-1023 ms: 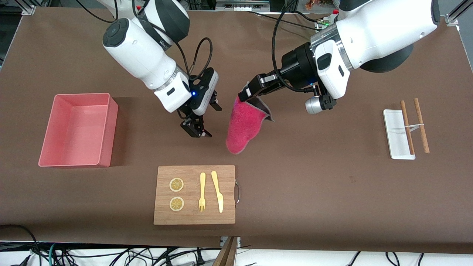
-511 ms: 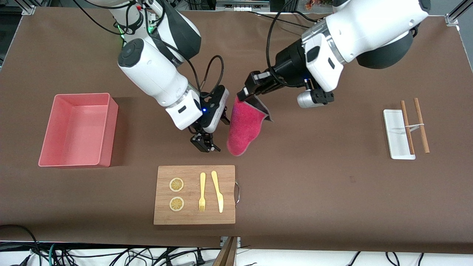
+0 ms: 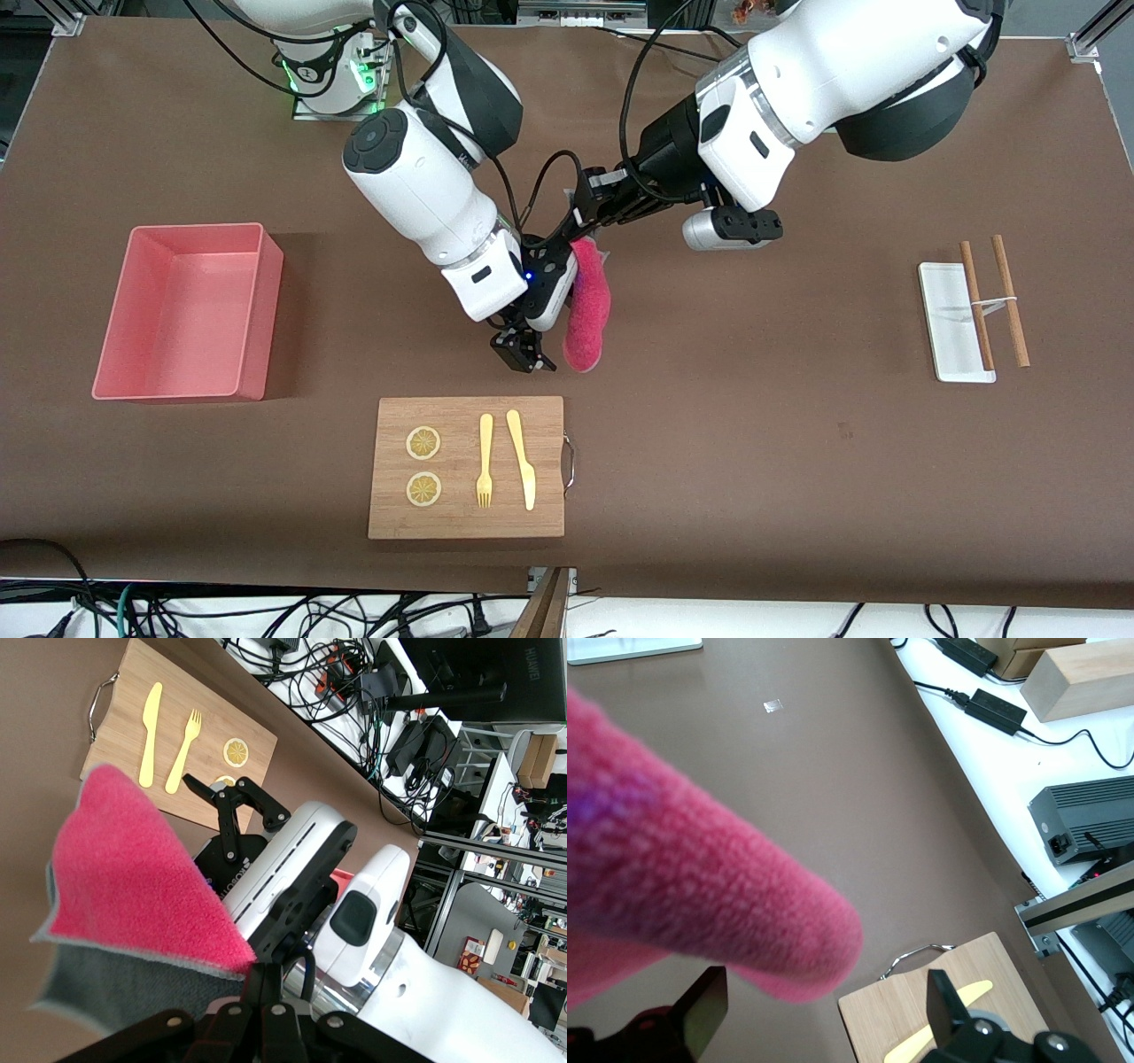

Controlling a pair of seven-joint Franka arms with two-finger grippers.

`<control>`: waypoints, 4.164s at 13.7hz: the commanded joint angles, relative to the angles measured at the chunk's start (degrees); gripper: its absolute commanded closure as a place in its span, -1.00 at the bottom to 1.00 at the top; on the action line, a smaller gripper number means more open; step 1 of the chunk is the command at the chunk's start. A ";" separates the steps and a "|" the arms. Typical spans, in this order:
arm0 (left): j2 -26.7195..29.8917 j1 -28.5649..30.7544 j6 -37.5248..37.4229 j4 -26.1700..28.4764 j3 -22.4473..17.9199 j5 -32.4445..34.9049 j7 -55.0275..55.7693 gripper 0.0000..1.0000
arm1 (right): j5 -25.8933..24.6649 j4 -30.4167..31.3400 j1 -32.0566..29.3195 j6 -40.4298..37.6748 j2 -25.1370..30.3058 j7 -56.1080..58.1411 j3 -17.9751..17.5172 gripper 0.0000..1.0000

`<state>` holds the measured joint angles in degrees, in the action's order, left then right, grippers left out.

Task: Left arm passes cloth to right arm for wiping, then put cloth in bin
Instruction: 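Grasp the hanging cloth with the right gripper below the left gripper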

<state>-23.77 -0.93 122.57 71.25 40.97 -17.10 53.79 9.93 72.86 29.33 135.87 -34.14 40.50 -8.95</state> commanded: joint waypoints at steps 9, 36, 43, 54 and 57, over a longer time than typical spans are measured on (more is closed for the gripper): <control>1.09 0.40 -2.24 0.11 0.25 1.72 0.70 1.00 | 0.26 3.08 -3.14 -6.92 3.46 3.44 0.52 -0.99; 1.35 0.58 -2.95 0.64 0.07 2.07 0.61 1.00 | 9.23 5.19 -1.21 -4.39 3.90 25.67 0.78 -0.99; 1.35 0.58 -3.21 0.64 0.07 2.07 0.61 1.00 | 9.06 5.19 -0.33 -4.83 3.81 27.44 0.87 -0.99; 1.26 0.49 -3.21 0.82 0.07 2.25 0.53 1.00 | 9.67 5.10 1.52 -7.19 3.20 26.91 2.00 -0.96; 1.18 0.49 -3.21 0.82 0.07 2.25 0.53 1.00 | 9.85 5.01 1.25 -10.44 3.90 27.17 2.98 -0.96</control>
<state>-23.41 -0.76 119.91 71.61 40.91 -16.86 53.79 18.49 77.28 30.73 127.79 -31.74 66.77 -6.51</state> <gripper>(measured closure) 0.991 0.018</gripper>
